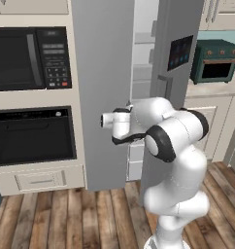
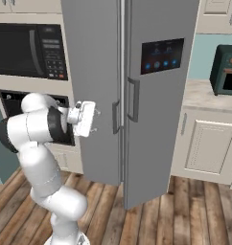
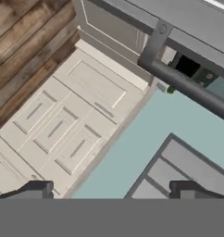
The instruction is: Place one of the steaks on the plate and the other in the bowl. Then place the bowl in the fridge.
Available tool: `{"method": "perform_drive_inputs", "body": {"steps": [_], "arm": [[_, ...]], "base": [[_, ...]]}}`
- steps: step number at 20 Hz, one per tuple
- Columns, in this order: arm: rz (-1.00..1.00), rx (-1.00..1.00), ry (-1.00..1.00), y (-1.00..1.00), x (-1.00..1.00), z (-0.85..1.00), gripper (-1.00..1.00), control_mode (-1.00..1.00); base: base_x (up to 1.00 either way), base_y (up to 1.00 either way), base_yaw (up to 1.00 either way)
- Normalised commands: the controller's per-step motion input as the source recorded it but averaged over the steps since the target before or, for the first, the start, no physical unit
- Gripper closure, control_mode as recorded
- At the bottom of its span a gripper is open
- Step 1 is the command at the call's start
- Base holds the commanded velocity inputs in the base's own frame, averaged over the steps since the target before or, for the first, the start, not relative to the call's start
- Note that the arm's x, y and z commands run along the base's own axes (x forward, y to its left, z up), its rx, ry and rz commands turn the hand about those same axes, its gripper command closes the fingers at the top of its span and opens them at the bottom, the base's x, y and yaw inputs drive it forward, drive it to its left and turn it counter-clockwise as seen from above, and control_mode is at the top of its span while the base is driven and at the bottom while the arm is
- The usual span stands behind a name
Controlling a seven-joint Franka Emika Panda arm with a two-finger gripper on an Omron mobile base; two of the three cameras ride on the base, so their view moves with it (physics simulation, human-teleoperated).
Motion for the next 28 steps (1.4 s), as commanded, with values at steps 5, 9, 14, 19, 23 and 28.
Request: {"method": "perform_drive_inputs", "body": {"steps": [5,9,14,19,23,28], "arm": [[0.00,0.02,0.15,-0.59,0.98,-0.13,-1.00,-1.00],[0.00,0.06,0.22,-0.54,0.99,-0.09,-1.00,-1.00],[0.00,0.03,0.30,-0.28,0.57,-0.06,-1.00,-1.00],[-0.01,0.09,0.26,-0.53,-0.02,-0.05,-1.00,-1.00],[-0.03,0.06,0.00,0.15,-0.78,-0.07,-1.00,-1.00],[0.01,0.00,-0.02,0.72,-0.64,0.00,-1.00,-1.00]], "base": [[0.00,0.00,0.00],[0.00,0.00,0.00],[0.00,0.00,0.00],[0.00,0.00,0.00],[0.00,0.00,0.00],[0.00,0.00,0.00]]}}
